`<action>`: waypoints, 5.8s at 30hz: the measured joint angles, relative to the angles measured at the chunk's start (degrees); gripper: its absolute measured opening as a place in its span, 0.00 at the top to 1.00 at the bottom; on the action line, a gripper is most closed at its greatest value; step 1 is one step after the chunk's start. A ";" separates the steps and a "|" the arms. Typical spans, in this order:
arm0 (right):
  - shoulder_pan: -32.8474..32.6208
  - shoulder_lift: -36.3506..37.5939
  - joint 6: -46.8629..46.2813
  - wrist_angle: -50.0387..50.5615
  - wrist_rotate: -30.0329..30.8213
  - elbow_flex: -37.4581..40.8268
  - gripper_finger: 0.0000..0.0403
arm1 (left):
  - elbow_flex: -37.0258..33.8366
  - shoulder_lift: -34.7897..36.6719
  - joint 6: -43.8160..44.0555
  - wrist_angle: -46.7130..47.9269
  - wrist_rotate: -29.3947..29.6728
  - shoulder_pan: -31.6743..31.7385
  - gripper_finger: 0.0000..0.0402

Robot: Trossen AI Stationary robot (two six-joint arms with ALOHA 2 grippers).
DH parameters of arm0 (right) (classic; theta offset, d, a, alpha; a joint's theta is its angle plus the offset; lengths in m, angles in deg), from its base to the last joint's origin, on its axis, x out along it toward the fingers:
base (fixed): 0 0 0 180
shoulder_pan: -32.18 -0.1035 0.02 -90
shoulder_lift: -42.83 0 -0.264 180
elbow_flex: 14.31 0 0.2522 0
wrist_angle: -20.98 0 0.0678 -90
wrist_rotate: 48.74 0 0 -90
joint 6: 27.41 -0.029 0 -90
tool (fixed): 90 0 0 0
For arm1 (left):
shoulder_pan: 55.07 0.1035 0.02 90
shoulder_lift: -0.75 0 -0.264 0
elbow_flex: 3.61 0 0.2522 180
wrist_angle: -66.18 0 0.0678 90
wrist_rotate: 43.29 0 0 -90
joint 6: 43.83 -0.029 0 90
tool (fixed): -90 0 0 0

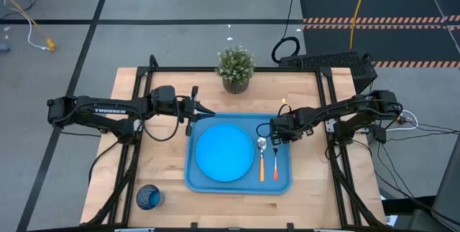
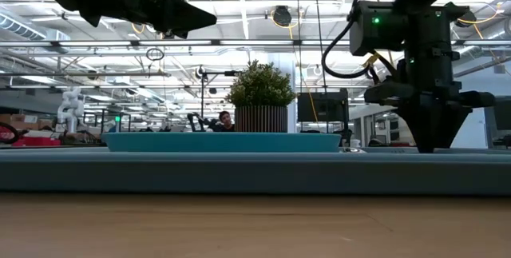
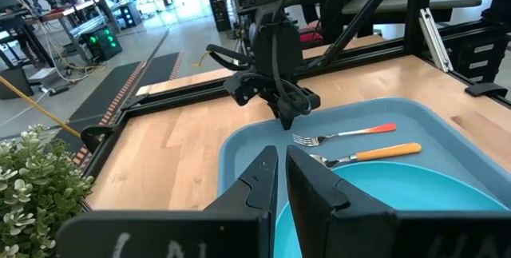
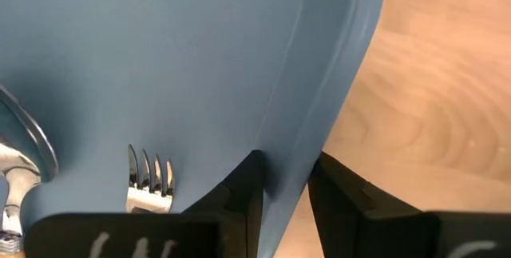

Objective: Pick and place plate/cup/fork/spoon on tray
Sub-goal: Move the blue tray to the center of the table, then put the blue cup on the top left of the blue plate on the blue tray

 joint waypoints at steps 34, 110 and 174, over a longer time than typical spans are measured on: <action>1.36 -0.09 -0.09 -3.96 3.11 0.13 0.81 | -0.01 0.00 0.38 0.34 -0.03 -0.02 0.92; 2.45 -0.02 -15.03 -14.37 3.09 4.13 0.86 | -0.03 0.01 1.31 1.50 -0.05 -0.13 0.92; 0.86 19.17 0.90 -8.25 6.27 4.28 0.55 | -0.03 0.00 6.84 5.94 -0.10 -2.08 0.92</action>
